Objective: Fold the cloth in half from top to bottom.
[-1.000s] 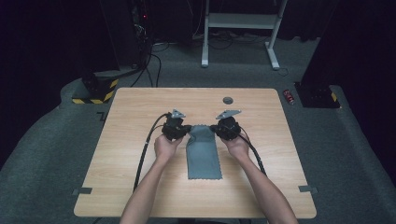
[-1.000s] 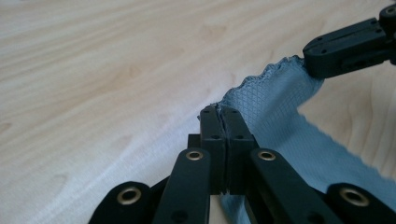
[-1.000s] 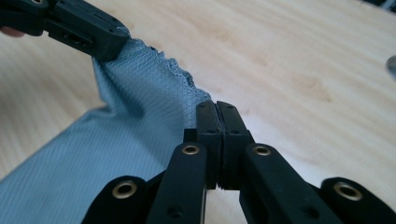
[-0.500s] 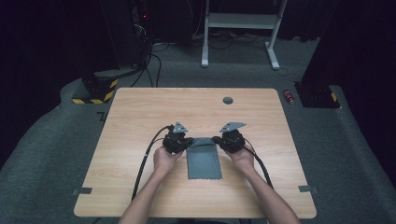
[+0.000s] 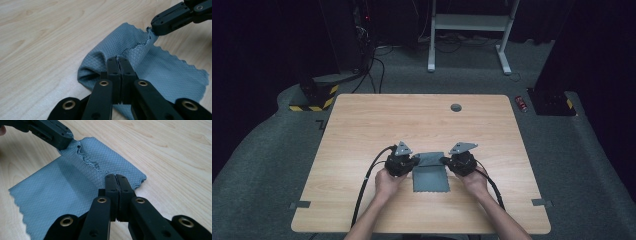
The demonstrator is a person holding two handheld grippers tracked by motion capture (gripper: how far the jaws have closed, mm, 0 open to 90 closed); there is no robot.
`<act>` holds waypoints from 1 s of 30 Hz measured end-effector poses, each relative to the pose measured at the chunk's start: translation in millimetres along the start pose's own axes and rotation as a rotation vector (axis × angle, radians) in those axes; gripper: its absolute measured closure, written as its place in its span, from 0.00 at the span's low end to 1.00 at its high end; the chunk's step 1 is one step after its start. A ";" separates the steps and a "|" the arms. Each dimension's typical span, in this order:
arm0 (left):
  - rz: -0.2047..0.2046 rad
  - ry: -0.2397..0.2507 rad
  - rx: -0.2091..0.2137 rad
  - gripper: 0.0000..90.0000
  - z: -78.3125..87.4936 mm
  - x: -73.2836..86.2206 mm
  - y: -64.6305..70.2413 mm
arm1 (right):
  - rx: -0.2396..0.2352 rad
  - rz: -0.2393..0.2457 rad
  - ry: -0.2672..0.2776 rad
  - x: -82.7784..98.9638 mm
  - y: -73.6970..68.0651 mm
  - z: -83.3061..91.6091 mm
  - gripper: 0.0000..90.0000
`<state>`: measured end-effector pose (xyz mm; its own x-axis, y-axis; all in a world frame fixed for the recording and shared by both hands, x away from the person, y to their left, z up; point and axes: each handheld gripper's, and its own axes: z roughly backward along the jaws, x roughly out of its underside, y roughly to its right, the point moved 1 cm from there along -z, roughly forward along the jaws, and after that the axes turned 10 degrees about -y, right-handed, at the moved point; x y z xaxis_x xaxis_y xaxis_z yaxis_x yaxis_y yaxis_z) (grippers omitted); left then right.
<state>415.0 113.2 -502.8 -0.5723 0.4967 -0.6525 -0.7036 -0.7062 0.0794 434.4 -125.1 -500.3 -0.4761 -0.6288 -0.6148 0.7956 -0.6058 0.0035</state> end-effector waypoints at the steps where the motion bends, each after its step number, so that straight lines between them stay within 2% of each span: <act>1: -0.010 -0.001 -0.001 0.99 1.5 2.3 3.9 | -0.002 0.002 0.001 3.2 -2.5 2.2 0.99; 9: -0.019 0.007 0.009 0.99 5.3 8.6 10.6 | -0.013 0.009 0.008 10.1 -8.9 8.4 0.99; 18: -0.007 0.018 0.022 0.99 6.3 16.2 15.6 | -0.020 0.021 0.006 15.5 -14.5 9.5 0.99; 23: -0.032 0.006 0.019 0.99 6.8 20.5 20.0 | -0.027 0.031 0.005 19.4 -17.5 12.1 0.99; 30: -0.040 0.010 0.021 0.99 8.5 25.6 24.4 | -0.038 0.040 -0.005 26.2 -22.4 12.2 0.99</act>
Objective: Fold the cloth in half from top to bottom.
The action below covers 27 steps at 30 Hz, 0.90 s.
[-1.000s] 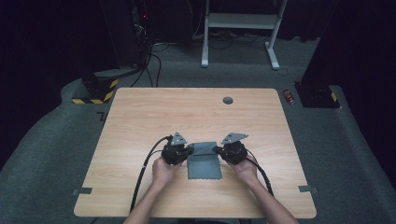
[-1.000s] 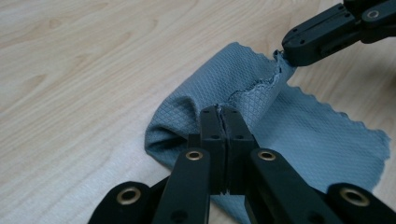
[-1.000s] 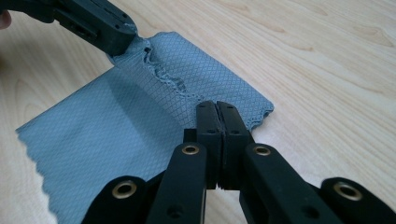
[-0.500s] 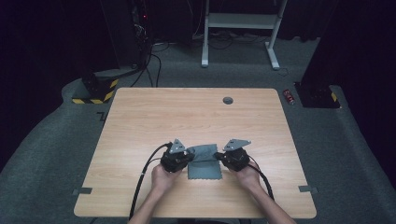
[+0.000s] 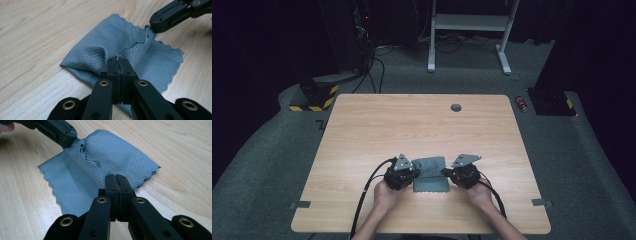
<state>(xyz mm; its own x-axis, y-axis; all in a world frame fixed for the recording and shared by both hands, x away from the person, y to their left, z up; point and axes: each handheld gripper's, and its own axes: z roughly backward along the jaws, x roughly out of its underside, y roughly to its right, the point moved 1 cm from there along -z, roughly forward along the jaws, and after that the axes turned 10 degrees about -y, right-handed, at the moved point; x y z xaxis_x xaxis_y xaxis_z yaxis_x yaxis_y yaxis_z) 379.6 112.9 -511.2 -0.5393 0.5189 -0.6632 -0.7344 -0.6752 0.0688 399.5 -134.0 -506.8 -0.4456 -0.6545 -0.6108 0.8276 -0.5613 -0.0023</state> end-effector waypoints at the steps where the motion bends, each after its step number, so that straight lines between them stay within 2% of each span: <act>1: 0.001 0.005 0.001 0.99 0.9 0.9 0.3 | -0.001 0.001 0.000 0.8 -1.0 0.3 0.99; 5: 0.004 0.010 0.008 0.99 2.2 5.0 2.5 | -0.009 0.013 0.003 3.3 -5.0 2.9 0.99; 10: -0.022 -0.009 0.002 0.99 1.8 9.2 6.5 | -0.017 0.026 -0.003 6.7 -10.1 4.4 0.99; 14: -0.015 -0.001 0.006 0.98 2.2 11.5 7.8 | -0.027 0.030 -0.012 12.1 -15.3 3.0 0.99; 19: -0.022 -0.003 0.014 0.98 2.7 15.8 13.0 | -0.027 0.031 -0.016 16.5 -18.2 3.5 0.99; 27: -0.043 -0.023 0.002 0.98 -0.4 21.0 20.4 | -0.014 0.052 -0.035 21.5 -22.7 3.2 0.98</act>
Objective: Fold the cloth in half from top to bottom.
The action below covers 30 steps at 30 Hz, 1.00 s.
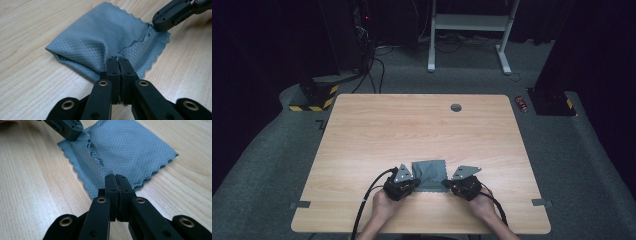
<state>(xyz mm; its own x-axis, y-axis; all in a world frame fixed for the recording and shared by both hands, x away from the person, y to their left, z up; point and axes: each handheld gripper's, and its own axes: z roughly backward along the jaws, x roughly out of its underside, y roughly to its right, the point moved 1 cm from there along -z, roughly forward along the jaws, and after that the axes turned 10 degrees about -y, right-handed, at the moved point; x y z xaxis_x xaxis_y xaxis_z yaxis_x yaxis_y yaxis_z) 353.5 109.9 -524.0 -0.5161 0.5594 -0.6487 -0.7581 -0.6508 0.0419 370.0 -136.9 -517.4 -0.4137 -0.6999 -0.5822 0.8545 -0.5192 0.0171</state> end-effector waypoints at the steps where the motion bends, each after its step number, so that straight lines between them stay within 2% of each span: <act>1: 0.000 0.000 0.000 0.98 0.0 0.0 0.0 | -0.001 -0.001 -0.003 0.5 -0.3 -0.5 0.98; 5: 0.010 0.002 0.013 0.94 2.1 1.6 0.3 | -0.007 -0.002 -0.010 1.3 -0.2 -0.7 0.96; 6: 0.015 0.009 0.018 0.94 3.5 2.1 0.7 | -0.010 -0.007 -0.010 1.6 -0.1 -0.3 0.93; 7: 0.020 0.022 0.026 0.89 8.4 2.9 1.2 | -0.026 -0.019 0.004 2.2 1.5 2.9 0.87; 8: 0.029 0.036 0.027 0.88 11.3 2.9 1.4 | -0.030 -0.029 0.010 2.4 1.9 4.6 0.85; 11: 0.039 0.060 0.030 0.84 17.7 1.9 -0.6 | -0.038 -0.042 0.033 2.5 3.9 9.2 0.84; 12: 0.059 0.079 0.032 0.82 22.2 -1.0 -3.8 | -0.037 -0.053 0.048 1.3 5.6 12.6 0.83; 15: 0.075 0.089 0.032 0.81 23.6 -6.1 -7.0 | -0.033 -0.064 0.053 -1.4 6.3 13.8 0.83; 19: 0.098 0.075 0.015 0.77 17.5 -16.6 -9.1 | -0.012 -0.065 0.056 -12.9 7.6 8.6 0.83; 20: 0.087 0.053 -0.005 0.76 12.1 -20.5 -7.7 | -0.010 -0.068 0.051 -15.1 7.3 6.7 0.83; 23: 0.067 0.027 -0.019 0.73 6.5 -21.6 -4.1 | 0.010 -0.057 0.034 -18.2 6.5 2.0 0.82; 26: 0.051 -0.014 -0.033 0.69 1.3 -14.2 2.2 | 0.020 -0.038 -0.005 -16.2 3.0 -5.1 0.77; 29: 0.040 -0.037 -0.055 0.67 1.7 -7.7 4.3 | 0.024 -0.029 -0.019 -11.8 1.5 -6.1 0.74; 30: 0.026 -0.067 -0.065 0.65 1.2 0.3 6.4 | 0.049 -0.010 -0.048 -5.6 0.0 -7.0 0.71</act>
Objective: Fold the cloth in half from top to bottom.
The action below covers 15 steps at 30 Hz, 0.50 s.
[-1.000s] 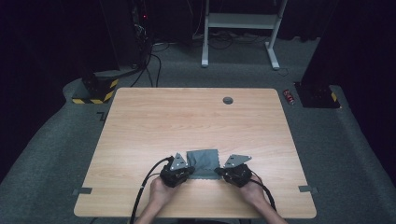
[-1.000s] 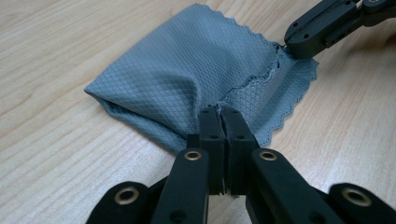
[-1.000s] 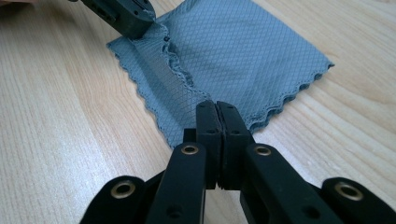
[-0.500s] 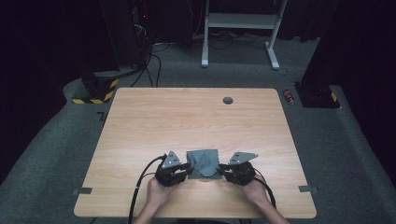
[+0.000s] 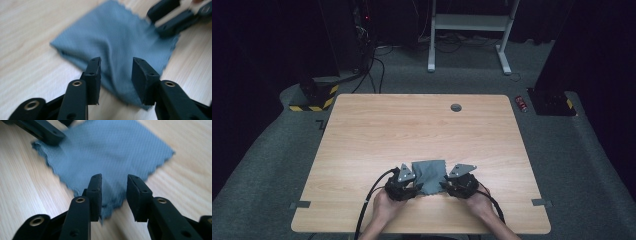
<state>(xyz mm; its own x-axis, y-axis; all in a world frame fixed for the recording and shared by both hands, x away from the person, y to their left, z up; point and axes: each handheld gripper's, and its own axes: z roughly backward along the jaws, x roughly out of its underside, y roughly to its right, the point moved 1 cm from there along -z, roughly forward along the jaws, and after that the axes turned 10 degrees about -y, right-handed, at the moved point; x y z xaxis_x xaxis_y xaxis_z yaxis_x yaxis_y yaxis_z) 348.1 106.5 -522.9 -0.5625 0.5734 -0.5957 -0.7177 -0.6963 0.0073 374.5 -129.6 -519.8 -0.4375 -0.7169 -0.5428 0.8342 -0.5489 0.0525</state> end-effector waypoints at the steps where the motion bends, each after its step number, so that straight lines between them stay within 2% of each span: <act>1: 0.000 0.000 0.000 0.63 0.0 0.0 0.0 | 0.000 0.000 0.000 0.0 0.0 0.0 0.71; 4: 0.013 0.004 0.003 0.60 7.0 13.5 -2.0 | -0.005 -0.015 0.006 8.1 4.1 3.2 0.69; 7: 0.027 0.023 0.001 0.57 12.3 15.2 -5.5 | -0.012 -0.019 0.005 8.1 4.8 2.9 0.69; 8: 0.063 0.055 0.007 0.56 15.9 12.2 -11.7 | -0.010 -0.017 0.004 7.7 4.2 2.7 0.70; 9: 0.063 0.055 0.007 0.56 15.9 12.2 -11.7 | -0.010 -0.017 0.004 7.7 4.2 2.7 0.70; 11: 0.127 0.083 0.000 0.56 13.5 -0.3 -21.1 | -0.010 -0.015 0.005 6.9 3.7 2.3 0.70; 13: 0.139 0.085 -0.003 0.55 10.7 -5.7 -23.6 | -0.011 -0.016 0.005 7.1 4.0 2.3 0.70; 15: 0.143 0.082 -0.028 0.55 3.8 -16.1 -24.4 | -0.010 -0.018 0.007 7.5 4.5 2.2 0.69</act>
<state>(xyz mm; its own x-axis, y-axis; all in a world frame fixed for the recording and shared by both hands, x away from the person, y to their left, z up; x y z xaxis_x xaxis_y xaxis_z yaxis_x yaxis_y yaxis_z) 373.1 115.9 -510.5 -0.6215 0.4315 -0.6539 -0.6204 -0.7807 0.0745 374.2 -138.4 -521.8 -0.4506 -0.7037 -0.5493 0.8295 -0.5575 0.0337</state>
